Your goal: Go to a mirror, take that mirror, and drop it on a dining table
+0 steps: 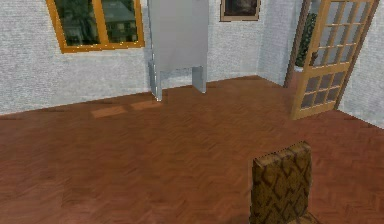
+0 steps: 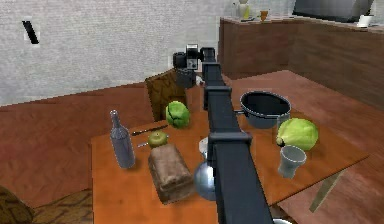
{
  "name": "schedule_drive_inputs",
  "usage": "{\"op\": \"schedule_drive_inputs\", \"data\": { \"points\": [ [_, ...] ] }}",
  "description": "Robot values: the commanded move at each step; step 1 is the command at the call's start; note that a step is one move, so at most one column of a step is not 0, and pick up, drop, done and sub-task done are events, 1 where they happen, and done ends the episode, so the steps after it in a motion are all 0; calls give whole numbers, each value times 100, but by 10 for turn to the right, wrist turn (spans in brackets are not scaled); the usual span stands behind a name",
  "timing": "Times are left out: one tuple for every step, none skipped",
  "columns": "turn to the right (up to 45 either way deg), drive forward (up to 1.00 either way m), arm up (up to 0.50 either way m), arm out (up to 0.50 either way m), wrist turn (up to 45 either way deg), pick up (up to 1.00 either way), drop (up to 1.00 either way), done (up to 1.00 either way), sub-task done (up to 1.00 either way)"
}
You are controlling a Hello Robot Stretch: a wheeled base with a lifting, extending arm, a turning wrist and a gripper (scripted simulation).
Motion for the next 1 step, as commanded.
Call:
{"op": "schedule_drive_inputs", "data": {
  "points": [
    [0, 0, 0, -8, 0, 0, 0, 0, 0]
  ]
}}
